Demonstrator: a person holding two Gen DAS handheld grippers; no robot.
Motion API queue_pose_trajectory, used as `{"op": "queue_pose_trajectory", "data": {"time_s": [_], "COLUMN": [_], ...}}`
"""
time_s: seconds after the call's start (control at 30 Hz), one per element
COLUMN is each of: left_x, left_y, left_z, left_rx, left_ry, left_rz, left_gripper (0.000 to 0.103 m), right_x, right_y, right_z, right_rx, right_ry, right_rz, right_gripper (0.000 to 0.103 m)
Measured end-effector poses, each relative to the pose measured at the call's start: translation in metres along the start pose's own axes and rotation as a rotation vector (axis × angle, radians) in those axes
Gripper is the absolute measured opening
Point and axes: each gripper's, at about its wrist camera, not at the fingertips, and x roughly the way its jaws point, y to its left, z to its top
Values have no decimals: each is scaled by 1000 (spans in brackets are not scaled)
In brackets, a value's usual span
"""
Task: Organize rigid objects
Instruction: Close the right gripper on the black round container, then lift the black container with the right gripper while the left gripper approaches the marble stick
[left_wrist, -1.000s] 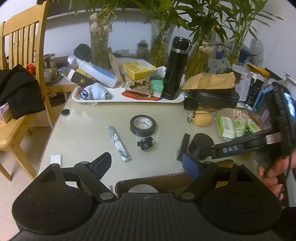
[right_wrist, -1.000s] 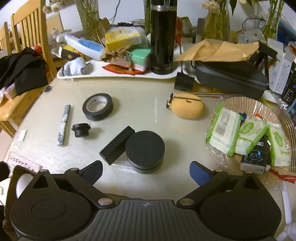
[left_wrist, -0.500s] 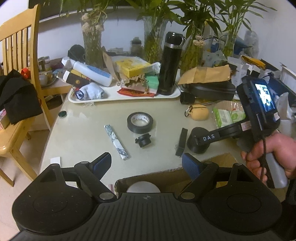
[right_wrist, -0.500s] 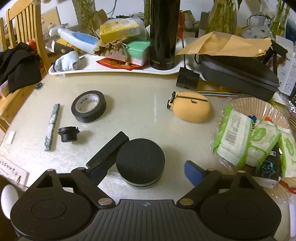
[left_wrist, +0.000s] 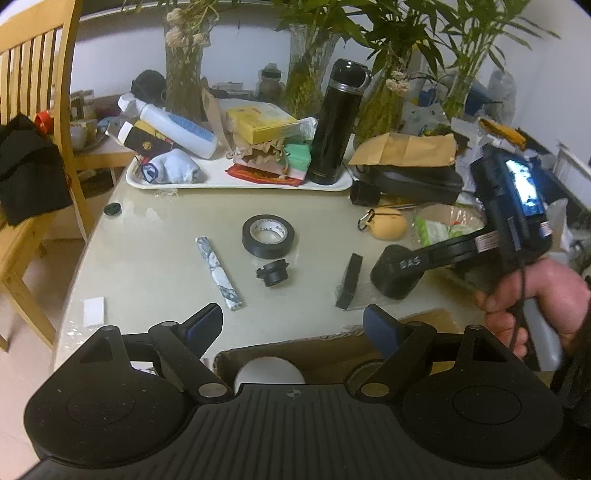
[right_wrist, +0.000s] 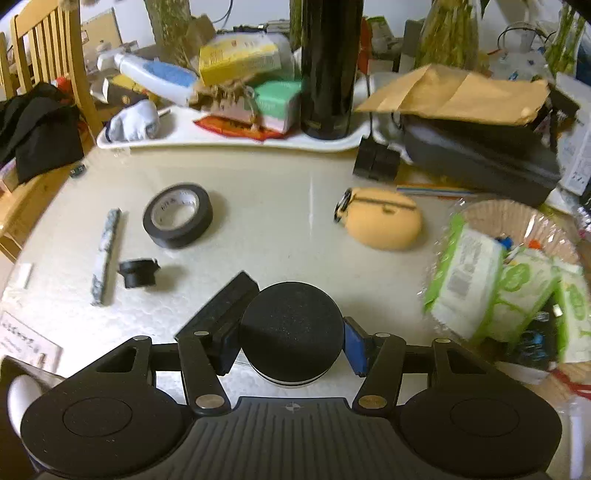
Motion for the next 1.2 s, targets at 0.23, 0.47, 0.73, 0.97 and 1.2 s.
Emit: {"op": "queue_pose_trajectory", "data": {"time_s": [0.23, 0.47, 0.73, 0.97, 1.2], "left_x": [0, 1, -1, 3, 16], "left_y": [1, 1, -8, 3, 16], "left_z": [-1, 1, 4, 14, 29], "left_rx": [-14, -29, 22, -5, -20], "left_ry": [17, 18, 11, 32, 53], "left_rz": [-25, -31, -27, 0, 28], "left_gripper": [84, 84, 83, 83, 83], "right_x": [-62, -94, -98, -96, -96], "right_y": [-10, -25, -24, -12, -8], "right_z": [-3, -28, -33, -35, -33], "right_rx": [22, 58, 67, 37, 24], "right_ry": [-39, -58, -73, -70, -68], "right_rz": [22, 67, 107, 119, 129], "right_gripper": [60, 60, 60, 60, 60]}}
